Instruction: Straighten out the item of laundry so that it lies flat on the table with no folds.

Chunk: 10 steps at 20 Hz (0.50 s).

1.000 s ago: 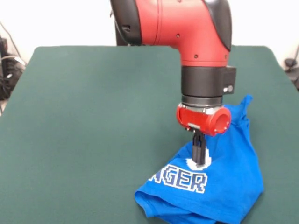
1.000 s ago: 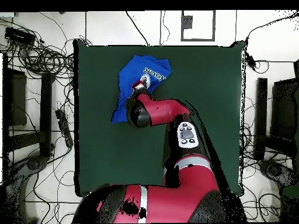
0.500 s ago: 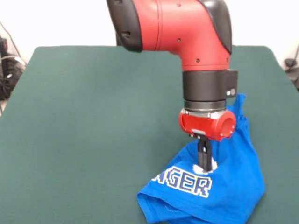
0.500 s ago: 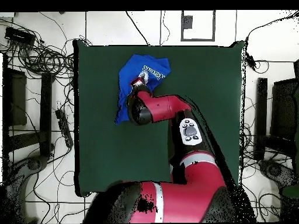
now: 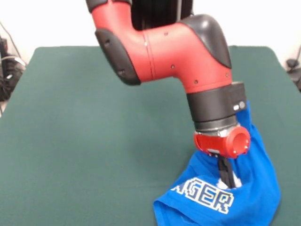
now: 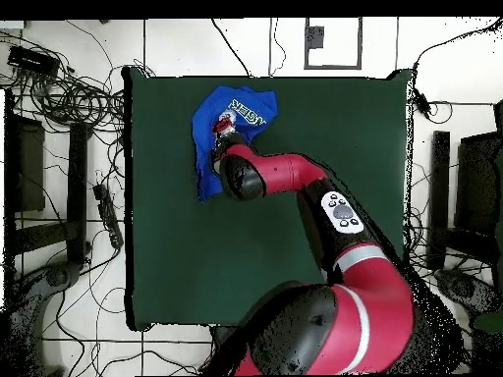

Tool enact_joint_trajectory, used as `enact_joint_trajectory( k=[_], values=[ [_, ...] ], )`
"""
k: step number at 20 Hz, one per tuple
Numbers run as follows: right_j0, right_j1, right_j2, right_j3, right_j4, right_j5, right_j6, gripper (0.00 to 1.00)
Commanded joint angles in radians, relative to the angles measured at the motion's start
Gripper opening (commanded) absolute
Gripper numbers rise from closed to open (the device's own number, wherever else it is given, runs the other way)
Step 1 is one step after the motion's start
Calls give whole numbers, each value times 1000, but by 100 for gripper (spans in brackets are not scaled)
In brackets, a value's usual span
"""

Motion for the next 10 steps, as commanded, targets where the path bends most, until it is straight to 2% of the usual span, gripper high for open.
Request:
enact_joint_trajectory(
  k=[1,9,10],
  values=[
    [-27,116,348,-2,-40,118,-221,0],
    [-68,149,443,23,-32,166,-240,0],
    [-90,175,483,32,-17,196,-260,0]
  ],
)
